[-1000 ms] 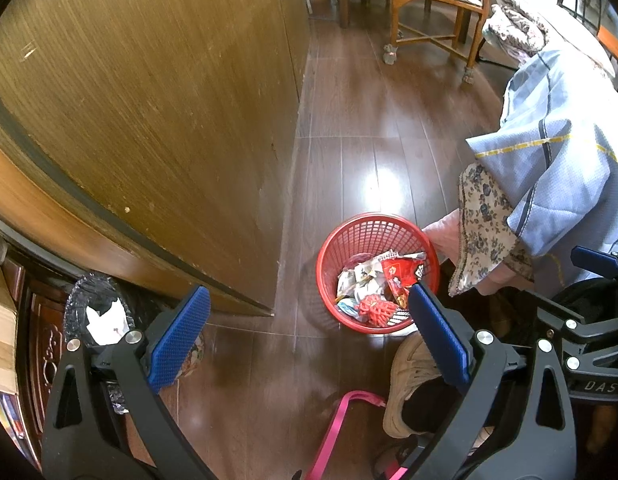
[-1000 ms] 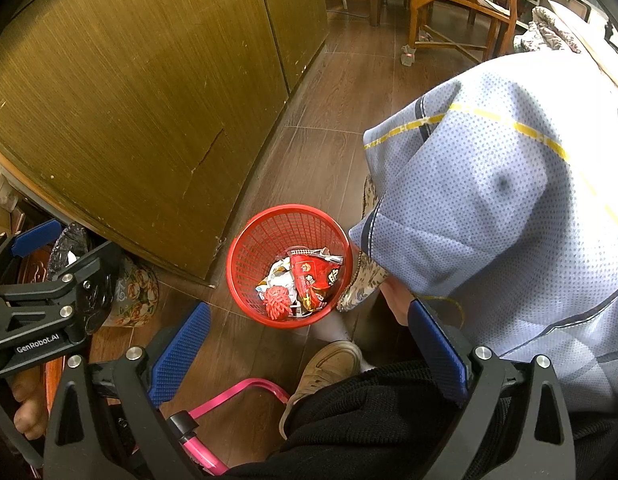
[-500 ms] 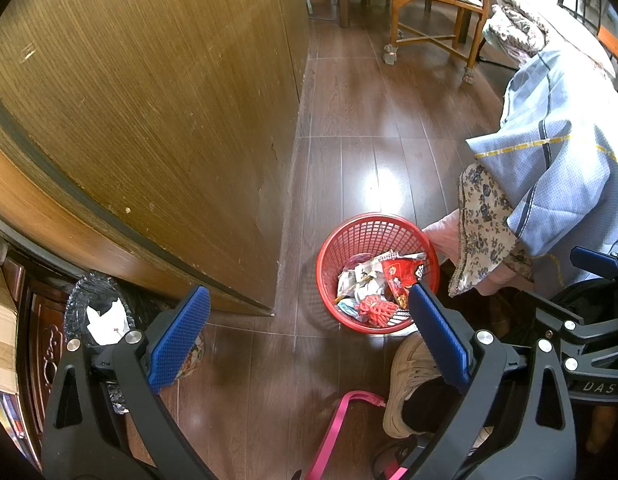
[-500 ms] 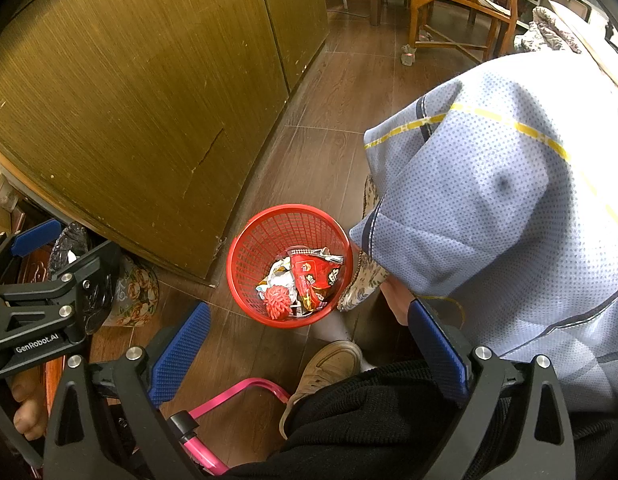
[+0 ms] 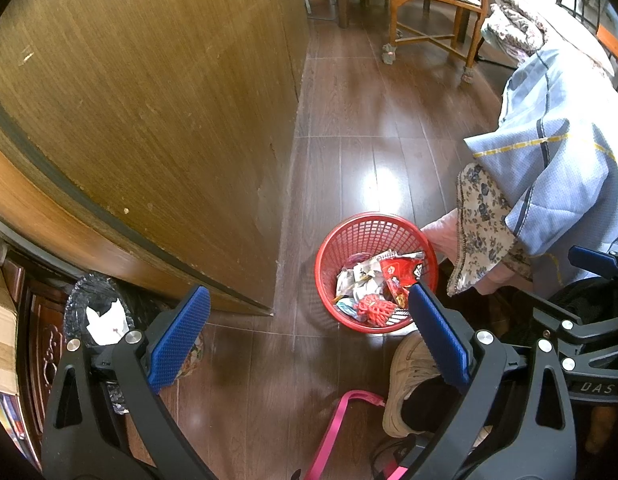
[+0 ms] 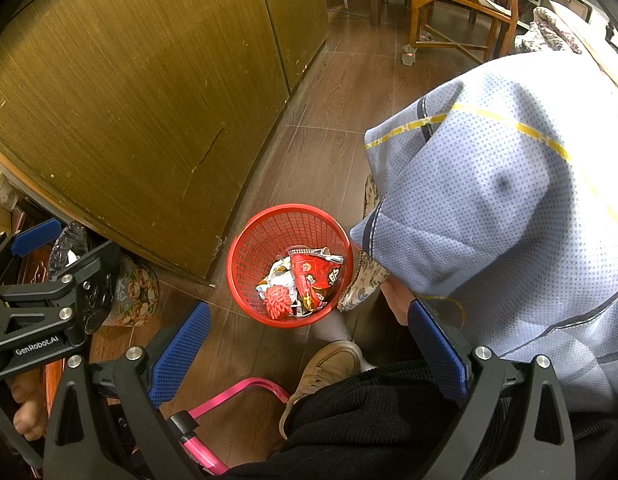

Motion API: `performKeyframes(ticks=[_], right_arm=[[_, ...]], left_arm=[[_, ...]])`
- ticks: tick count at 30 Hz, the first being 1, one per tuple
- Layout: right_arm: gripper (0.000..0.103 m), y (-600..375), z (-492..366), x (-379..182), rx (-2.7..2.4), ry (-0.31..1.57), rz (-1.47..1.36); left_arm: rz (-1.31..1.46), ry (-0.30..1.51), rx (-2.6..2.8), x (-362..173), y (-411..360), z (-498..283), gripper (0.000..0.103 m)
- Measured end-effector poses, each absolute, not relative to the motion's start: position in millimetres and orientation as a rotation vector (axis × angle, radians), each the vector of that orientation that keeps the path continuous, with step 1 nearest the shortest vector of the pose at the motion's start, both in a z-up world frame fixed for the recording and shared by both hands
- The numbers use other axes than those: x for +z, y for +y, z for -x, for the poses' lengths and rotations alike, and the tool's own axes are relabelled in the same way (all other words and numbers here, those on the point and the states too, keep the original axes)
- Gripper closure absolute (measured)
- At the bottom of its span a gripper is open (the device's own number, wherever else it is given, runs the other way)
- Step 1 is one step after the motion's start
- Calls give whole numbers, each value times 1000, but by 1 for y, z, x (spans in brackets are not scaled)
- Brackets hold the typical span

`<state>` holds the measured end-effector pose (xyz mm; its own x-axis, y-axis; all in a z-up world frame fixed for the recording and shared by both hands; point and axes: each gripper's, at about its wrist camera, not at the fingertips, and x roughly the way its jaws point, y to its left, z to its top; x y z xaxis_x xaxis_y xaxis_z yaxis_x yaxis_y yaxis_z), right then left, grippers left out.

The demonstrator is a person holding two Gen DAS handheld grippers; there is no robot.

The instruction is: Collect trash

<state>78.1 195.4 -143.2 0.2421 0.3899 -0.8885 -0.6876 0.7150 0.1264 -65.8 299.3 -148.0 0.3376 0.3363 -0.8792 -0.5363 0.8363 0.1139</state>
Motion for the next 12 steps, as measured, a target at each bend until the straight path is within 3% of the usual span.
performKeyframes(ticks=[12], right_arm=[[6,195,-79,-143,753,1099,318]], left_arm=[[213,1074,581,-144,300,67,7]])
